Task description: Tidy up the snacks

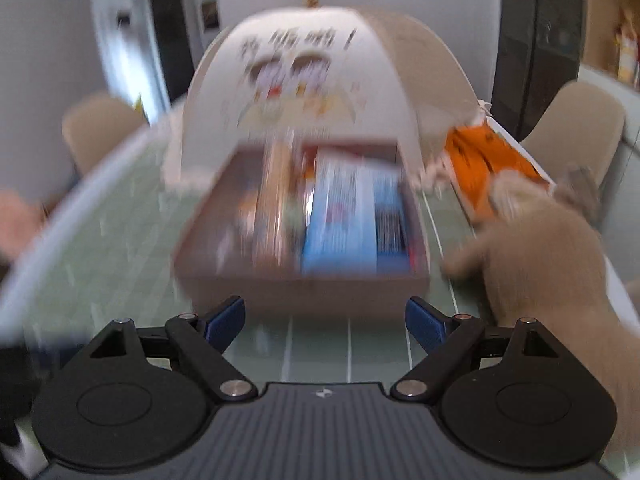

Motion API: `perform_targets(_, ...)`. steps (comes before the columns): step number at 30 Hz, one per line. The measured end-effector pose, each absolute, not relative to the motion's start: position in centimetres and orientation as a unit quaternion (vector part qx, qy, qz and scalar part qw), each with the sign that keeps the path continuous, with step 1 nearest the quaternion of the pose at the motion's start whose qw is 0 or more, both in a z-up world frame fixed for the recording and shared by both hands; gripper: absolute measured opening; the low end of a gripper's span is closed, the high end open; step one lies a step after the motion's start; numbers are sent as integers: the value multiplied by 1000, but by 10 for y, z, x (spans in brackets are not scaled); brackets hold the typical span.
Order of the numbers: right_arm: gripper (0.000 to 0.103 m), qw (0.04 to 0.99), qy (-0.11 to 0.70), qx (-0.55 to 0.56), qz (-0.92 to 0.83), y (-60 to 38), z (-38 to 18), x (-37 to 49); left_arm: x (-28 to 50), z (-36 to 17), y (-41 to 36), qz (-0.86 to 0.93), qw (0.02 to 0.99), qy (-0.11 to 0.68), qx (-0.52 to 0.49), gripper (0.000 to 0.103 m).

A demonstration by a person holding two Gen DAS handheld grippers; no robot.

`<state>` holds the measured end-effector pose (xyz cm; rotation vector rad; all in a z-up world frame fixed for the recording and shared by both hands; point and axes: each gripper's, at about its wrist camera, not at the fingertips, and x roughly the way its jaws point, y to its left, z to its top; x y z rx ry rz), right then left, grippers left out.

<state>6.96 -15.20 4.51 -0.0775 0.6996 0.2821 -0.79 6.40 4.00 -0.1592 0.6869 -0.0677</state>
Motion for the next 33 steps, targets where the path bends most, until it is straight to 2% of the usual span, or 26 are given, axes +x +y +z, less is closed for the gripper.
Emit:
perform_targets(4,88,922,349,-73,151,-140,3,39,-8,18,45,-33,940,337,-42,35)
perform_targets(7,91,916,368,-50,152,-141,-19,39,-8,4,32,-27,943,331,-17,36)
perform_targets(10,93,929,341,-44,134,-142,-24,36,-10,0,26,-25,948,318,-7,36)
perform_targets(15,103,936,332,-37,108,-147,-29,40,-11,-4,23,-20,952,306,2,36)
perform_targets(20,103,947,304,-38,92,-150,-33,33,-13,-4,18,-10,951,307,14,36)
perform_targets(33,103,946,309,-27,99,-154,-33,34,-10,-4,13,4,952,306,4,36)
